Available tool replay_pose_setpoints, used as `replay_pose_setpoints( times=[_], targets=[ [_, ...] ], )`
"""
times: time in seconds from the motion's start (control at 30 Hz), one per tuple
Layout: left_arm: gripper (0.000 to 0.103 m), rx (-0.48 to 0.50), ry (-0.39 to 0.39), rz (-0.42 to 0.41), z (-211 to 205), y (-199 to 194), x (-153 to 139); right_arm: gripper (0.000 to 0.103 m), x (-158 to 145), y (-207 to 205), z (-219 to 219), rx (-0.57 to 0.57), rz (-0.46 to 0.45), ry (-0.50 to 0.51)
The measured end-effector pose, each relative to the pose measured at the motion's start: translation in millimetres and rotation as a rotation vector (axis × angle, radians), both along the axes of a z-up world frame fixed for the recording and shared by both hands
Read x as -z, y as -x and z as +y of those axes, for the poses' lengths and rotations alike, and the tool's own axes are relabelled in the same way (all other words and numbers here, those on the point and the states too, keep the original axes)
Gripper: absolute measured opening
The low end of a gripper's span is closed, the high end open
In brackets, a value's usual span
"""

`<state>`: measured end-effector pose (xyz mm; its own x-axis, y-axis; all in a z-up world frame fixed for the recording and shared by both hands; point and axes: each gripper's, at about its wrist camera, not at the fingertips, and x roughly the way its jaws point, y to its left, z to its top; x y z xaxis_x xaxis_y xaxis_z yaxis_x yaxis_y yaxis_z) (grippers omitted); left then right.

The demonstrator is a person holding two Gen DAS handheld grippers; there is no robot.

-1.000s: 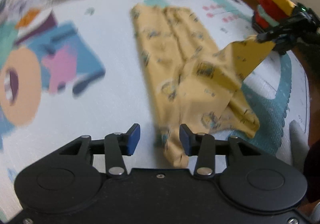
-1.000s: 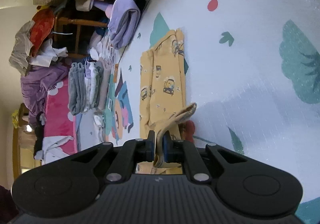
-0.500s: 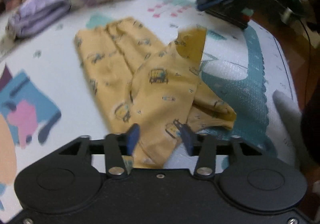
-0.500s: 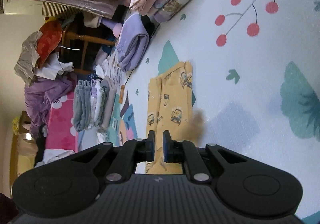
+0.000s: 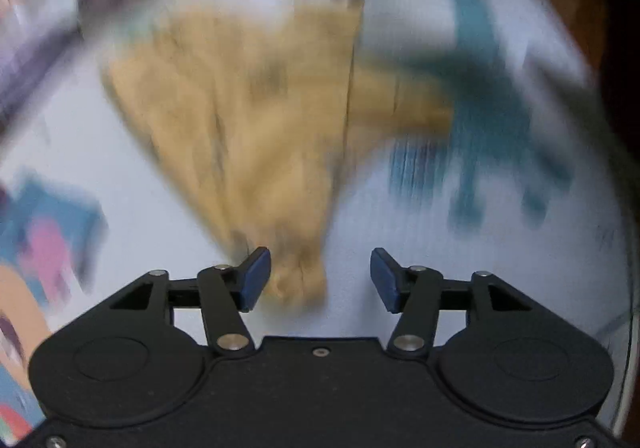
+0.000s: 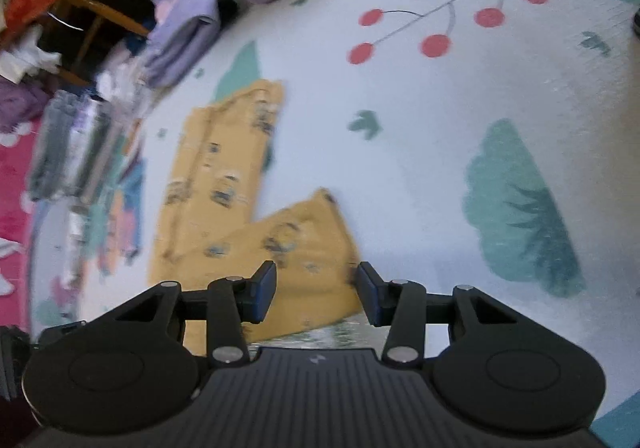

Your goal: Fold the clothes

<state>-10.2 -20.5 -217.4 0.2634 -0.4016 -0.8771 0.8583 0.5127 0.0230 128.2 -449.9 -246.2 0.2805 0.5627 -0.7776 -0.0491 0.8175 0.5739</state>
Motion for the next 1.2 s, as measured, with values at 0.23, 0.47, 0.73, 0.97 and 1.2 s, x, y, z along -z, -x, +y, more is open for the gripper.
replay_pose_setpoints(
  times=[0.23, 0.47, 0.73, 0.97, 1.2],
  targets=[
    [0.057, -0.007, 0.086, -0.052, -8.7, -12.7, -20.3, 0.046, 5.8, 4.1, -12.0, 0.044, -0.029, 0.019],
    [0.066, 0.012, 0.019, 0.002, -11.6, -19.0, 4.2, 0.047, 4.6, 1.8, -12.3, 0.030, -0.097, -0.002],
    [0.068, -0.026, 0.069, -0.008, -10.0, -26.4, -13.0, 0.040, -10.5, 19.1, 14.6, -0.188, -0.265, 0.174],
    [0.068, -0.019, 0.074, -0.017, -14.2, -31.1, -13.0, 0.034, -12.6, 71.6, 60.5, -0.722, -0.564, 0.569],
    [0.068, -0.035, 0.050, 0.018, -12.9, -26.6, -5.0, 0.033, -3.2, 89.7, 85.4, -1.069, -0.777, 0.768]
  ],
)
